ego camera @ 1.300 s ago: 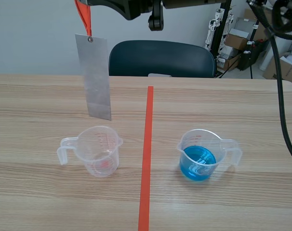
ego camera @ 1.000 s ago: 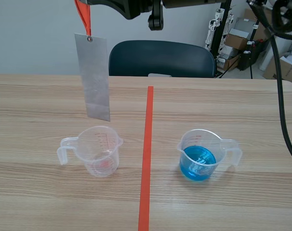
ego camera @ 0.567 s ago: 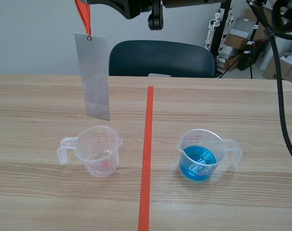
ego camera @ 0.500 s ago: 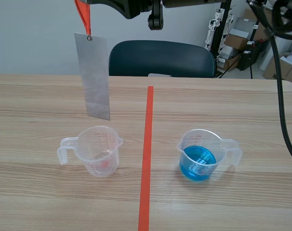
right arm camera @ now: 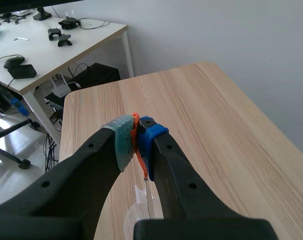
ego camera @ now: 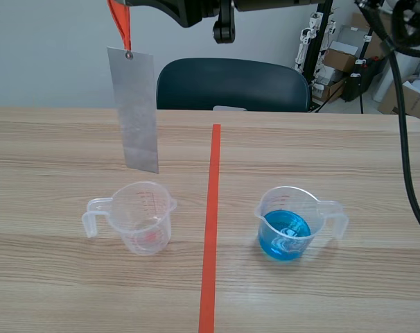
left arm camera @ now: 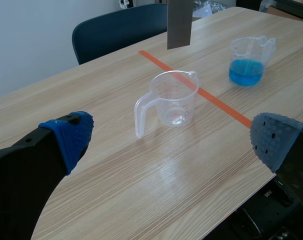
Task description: Do the redox reaction experiment. move the plate over the blue solution
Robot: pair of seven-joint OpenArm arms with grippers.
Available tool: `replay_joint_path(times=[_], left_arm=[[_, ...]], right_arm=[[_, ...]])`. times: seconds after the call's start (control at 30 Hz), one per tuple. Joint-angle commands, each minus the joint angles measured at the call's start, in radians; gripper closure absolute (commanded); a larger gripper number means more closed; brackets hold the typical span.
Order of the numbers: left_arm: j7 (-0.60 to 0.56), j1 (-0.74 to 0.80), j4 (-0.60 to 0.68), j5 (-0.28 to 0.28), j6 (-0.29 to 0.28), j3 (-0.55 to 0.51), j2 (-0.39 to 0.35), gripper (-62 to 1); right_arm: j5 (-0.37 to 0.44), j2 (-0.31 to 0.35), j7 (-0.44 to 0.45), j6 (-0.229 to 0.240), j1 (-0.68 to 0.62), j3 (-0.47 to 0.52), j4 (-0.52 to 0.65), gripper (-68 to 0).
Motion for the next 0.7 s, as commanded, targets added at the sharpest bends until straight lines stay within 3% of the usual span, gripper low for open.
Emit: replay_joint_path(times=[0.0, 0.4, 0.67], left_arm=[[-0.02, 0.001, 0.012, -0.01, -0.002, -0.008, 0.005, -62.3], [-0.021, 0.001, 0.012, -0.01, -0.002, -0.008, 0.005, -62.3], [-0.021, 0.001, 0.012, -0.01, -0.002, -0.008, 0.005, -62.3]], right_arm=[[0.014, 0.015, 0.029, 0.001, 0.018, 0.016, 0.014, 0.3], [0.014, 0.039, 0.036, 0.005, 0.018, 0.016, 0.014, 0.3], [0.022, 0.103, 0.064, 0.035, 0.018, 0.029, 0.014, 0.3]])
